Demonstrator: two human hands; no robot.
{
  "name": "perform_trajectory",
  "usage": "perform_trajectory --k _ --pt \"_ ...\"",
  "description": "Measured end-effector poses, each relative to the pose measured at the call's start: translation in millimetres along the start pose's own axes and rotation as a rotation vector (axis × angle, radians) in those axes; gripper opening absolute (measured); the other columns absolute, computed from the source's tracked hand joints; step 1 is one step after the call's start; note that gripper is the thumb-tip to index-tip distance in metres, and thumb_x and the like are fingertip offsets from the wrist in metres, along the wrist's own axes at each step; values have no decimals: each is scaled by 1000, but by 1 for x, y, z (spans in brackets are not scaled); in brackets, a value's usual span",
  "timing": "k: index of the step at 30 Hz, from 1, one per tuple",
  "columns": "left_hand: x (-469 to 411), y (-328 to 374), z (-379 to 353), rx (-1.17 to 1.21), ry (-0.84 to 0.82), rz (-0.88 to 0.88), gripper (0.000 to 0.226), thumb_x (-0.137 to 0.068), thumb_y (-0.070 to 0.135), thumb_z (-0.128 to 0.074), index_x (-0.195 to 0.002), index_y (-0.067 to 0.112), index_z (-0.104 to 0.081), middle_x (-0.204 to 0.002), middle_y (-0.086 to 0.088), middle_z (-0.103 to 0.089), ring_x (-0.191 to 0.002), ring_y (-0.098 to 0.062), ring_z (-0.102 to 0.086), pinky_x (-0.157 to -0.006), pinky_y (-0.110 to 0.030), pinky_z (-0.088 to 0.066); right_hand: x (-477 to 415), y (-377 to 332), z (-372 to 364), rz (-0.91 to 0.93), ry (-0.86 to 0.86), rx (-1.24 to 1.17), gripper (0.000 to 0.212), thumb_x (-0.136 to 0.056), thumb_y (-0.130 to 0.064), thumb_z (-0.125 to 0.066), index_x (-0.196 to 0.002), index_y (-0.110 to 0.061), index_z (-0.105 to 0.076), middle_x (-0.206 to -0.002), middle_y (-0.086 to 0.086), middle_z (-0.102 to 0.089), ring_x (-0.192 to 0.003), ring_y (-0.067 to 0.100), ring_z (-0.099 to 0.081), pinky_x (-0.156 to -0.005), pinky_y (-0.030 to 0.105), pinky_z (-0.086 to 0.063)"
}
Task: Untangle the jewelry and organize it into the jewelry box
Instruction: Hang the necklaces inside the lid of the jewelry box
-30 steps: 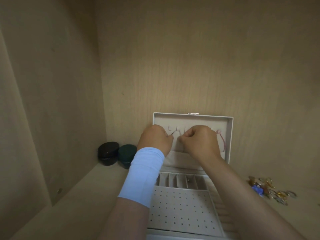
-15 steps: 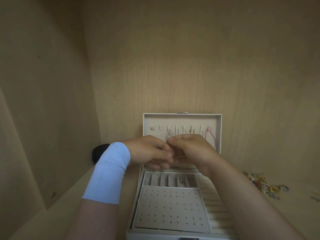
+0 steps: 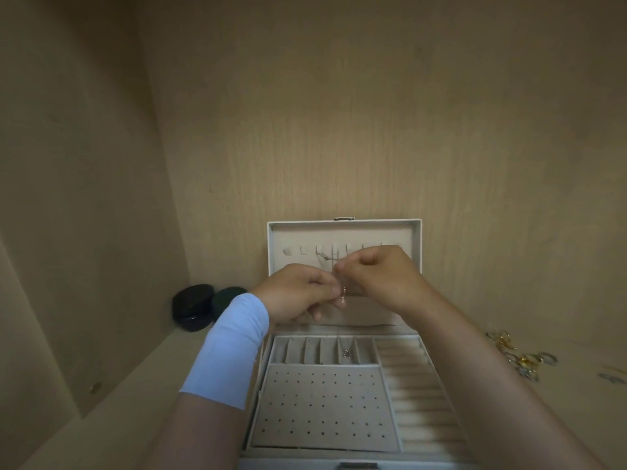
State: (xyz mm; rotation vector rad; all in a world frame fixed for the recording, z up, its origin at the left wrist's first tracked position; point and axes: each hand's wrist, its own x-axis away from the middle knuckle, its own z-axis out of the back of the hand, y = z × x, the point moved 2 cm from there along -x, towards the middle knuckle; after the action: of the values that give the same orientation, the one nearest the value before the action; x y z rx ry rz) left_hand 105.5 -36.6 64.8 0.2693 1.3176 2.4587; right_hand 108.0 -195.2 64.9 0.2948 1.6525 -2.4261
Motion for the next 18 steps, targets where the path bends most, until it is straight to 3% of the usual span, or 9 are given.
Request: perform_trajectory --k 2,4,5,7,11,14,16,18 --pt "-1 -2 3 -6 27 -12 16 -95 25 -59 -104 19 -72 -77 15 -72 -59 -8 -54 -46 -15 -39 -1 2 0 -5 17 11 15 -86 -32 -69 -76 -28 -79 -59 -17 -68 -60 -10 -60 -101 34 -28" --pt "-1 -1 4 -29 18 -8 17 -95 28 -59 -101 19 -72 -80 15 -72 -64 -9 -56 -49 -16 -40 -1 0 1 -4 9 -90 15 -91 -18 -67 -82 -17 -80 -55 -13 -66 -53 -3 -59 -85 18 -41" --pt "-1 0 3 -47 5 -7 17 -96 29 -59 -98 18 -72 -77 15 -71 -63 -9 -56 -49 -15 -40 0 -3 1 4 -1 -119 14 -92 -12 -67 -86 -9 -79 -54 -11 -66 -51 -1 -59 -69 13 -46" --pt "-1 3 -1 -51 3 -19 14 -96 27 -58 -94 21 -71 -78 13 -71 -62 -10 -58 -46 -13 -39 1 -7 -2 27 -19 -102 14 -93 -12 -67 -89 -3 -78 -53 -11 -66 -49 -4 -59 -51 10 -44" --pt "-5 4 -5 61 29 -3 10 -97 25 -58 -96 21 -67 -84 3 -74 -55 -13 -61 -42 -15 -37 2 -8 -1 33 -19 -76 19 -94 -19 -68 -86 -7 -79 -58 -9 -70 -53 -6 -61 -48 6 -38" --pt "-6 1 -3 135 55 38 13 -97 23 -59 -108 17 -58 -82 -1 -75 -50 -14 -62 -38 -17 -34 3 -9 4 16 12 -97 17 -94 -18 -68 -87 -5 -77 -46 -16 -60 -43 -8 -54 -43 5 -35" --pt "-5 0 -2 139 4 22 21 -97 25 -60 -116 17 -58 -88 -3 -76 -54 -15 -63 -39 -18 -33 4 -10 4 6 7 -113 19 -94 -18 -68 -90 -3 -78 -56 -12 -65 -45 -8 -55 -42 5 -35" --pt "-3 2 -4 111 -53 10 17 -97 26 -59 -111 18 -64 -94 -2 -76 -57 -15 -64 -41 -17 -32 4 -11 3 -23 -6 -160 20 -94 -17 -68 -92 1 -77 -56 -6 -64 -45 -5 -56 -41 6 -34"
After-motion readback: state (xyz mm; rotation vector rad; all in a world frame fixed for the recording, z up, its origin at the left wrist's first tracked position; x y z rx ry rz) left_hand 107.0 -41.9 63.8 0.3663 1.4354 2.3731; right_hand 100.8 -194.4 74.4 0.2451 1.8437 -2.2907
